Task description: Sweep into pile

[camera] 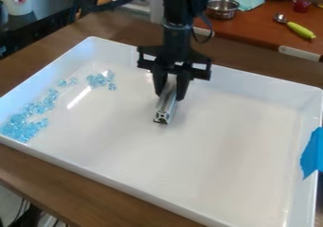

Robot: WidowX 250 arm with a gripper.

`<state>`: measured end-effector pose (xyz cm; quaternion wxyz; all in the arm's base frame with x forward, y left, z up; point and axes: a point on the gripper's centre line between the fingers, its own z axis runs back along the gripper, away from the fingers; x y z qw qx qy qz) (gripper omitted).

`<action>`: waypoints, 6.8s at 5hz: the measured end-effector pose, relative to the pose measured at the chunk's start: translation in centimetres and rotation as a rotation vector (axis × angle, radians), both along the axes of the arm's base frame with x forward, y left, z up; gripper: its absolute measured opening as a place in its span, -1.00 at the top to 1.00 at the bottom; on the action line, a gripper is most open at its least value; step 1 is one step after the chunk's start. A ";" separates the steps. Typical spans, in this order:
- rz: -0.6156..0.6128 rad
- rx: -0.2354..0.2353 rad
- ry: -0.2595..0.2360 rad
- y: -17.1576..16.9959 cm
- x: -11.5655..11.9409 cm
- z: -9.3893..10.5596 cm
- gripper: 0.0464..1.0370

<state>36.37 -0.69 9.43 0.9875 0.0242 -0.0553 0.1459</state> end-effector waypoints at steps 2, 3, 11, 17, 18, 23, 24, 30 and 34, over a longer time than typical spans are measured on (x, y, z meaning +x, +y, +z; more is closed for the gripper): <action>0.087 -0.020 0.012 3.6 -0.1 0.1 0.34; 0.130 -0.012 0.023 6.3 -0.6 0.1 0.34; -0.059 -0.148 -0.029 1.0 -1.8 2.0 0.34; 0.048 -0.109 -0.010 7.1 -0.4 -0.1 0.34; 0.111 -0.088 -0.005 9.7 -1.5 -0.2 0.34; 0.755 -0.263 0.031 12.3 -6.7 -0.8 0.34; 0.768 -0.278 0.083 11.9 -9.1 -0.8 0.34; 0.844 -0.358 -0.038 8.5 -2.4 2.6 0.34; 0.989 -0.289 -0.011 12.8 1.5 -0.4 0.34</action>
